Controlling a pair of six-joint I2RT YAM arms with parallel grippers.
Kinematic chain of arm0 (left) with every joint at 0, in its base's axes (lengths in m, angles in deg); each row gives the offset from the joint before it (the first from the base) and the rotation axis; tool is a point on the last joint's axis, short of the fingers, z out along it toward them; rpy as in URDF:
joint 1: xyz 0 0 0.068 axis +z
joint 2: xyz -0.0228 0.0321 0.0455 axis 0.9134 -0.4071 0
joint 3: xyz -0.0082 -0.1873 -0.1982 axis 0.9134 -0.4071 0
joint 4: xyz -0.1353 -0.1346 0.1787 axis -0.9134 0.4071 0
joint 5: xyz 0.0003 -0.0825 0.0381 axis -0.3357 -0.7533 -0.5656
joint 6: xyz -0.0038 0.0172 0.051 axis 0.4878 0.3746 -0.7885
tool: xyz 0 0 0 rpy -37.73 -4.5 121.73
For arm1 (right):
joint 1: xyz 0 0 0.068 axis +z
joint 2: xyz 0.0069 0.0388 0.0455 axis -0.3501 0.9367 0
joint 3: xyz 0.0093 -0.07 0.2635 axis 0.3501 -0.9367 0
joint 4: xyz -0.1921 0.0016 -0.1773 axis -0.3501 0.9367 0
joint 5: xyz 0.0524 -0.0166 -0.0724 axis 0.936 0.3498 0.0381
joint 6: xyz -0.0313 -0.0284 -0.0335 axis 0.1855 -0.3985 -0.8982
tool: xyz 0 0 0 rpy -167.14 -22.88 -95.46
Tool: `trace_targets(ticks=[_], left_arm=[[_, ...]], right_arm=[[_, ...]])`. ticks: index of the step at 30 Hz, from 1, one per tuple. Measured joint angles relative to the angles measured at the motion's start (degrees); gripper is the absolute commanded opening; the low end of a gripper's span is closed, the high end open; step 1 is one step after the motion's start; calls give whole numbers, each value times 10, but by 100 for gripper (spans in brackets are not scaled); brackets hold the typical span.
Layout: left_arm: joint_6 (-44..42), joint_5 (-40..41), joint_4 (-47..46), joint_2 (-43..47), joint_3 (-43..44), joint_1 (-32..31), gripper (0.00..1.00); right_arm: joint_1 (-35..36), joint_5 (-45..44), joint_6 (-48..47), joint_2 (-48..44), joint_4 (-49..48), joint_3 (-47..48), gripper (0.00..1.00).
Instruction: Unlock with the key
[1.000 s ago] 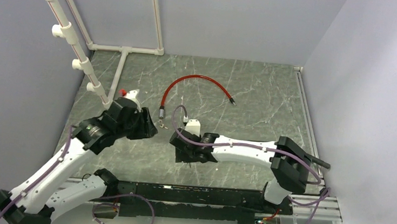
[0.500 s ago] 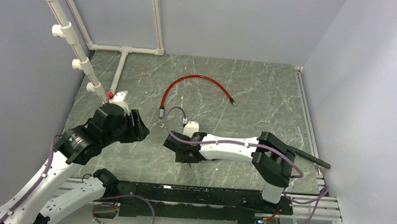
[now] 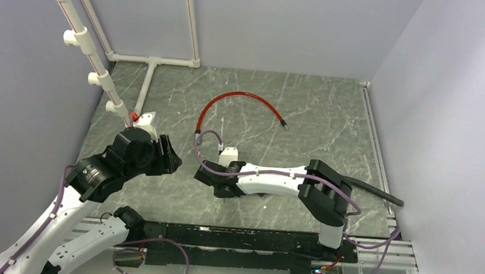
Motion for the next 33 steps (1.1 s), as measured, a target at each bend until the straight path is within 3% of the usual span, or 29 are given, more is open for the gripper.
trace_targets(ticks=[10,21,33], left_arm=[[0,-4,0,-5,0,0,57],[0,-42,-35,-45,-33,0,53],[48,-219,-283,-23,-198,-1,49]], right_arm=[[0,-10,-9,-16,-10,0,0],[-8,-30,-24,-124,-41,-61,0],[-96,28,-35,-343,-230,-220,0]])
